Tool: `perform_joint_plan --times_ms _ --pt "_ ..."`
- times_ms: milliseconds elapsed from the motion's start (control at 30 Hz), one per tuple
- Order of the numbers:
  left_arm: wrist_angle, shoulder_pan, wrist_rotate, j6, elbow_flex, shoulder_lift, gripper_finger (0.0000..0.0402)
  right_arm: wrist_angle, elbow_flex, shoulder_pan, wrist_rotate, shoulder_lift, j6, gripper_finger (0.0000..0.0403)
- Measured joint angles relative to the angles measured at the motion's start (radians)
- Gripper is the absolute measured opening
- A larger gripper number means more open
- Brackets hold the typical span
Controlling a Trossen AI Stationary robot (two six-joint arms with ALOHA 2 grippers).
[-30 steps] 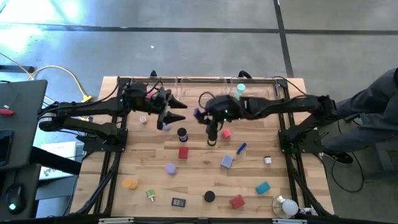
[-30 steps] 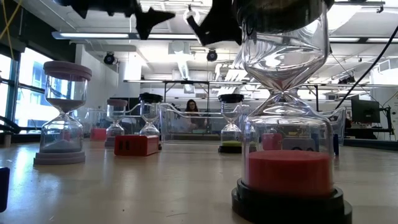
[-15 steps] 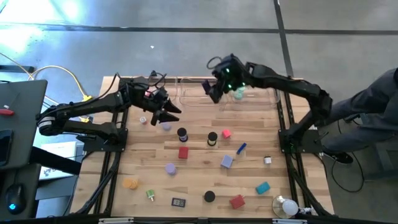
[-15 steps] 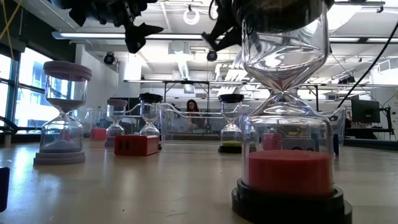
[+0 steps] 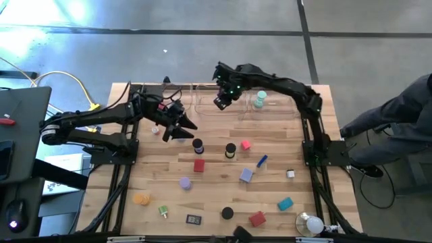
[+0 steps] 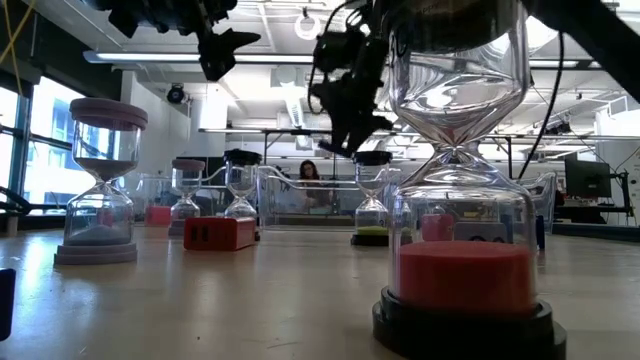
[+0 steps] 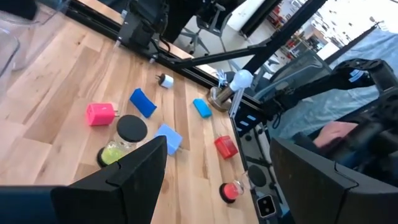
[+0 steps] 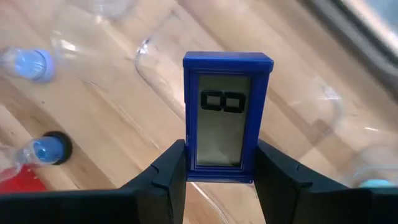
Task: Pick & Place Office items
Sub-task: Put the left blue digital clock into the middle transparent bin
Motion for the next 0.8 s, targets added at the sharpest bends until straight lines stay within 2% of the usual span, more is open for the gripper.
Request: perform_joint_plan --times_ms 267,533,800 --pt "0.0 -0.037 -0.001 0.0 0.0 0.0 0.0278 0.004 0.009 0.002 0.0 0.055 0.001 0.0134" --pt "0.0 -0.038 -0.013 0.0 0.0 0.0 0.0278 -0.003 0.009 -0.006 0.022 0.056 0.004 0.0137" --pt "-0.001 -0.038 -0.013 0.0 0.0 0.001 0.0278 -0.023 0.009 0.002 0.018 0.11 0.022 0.0138"
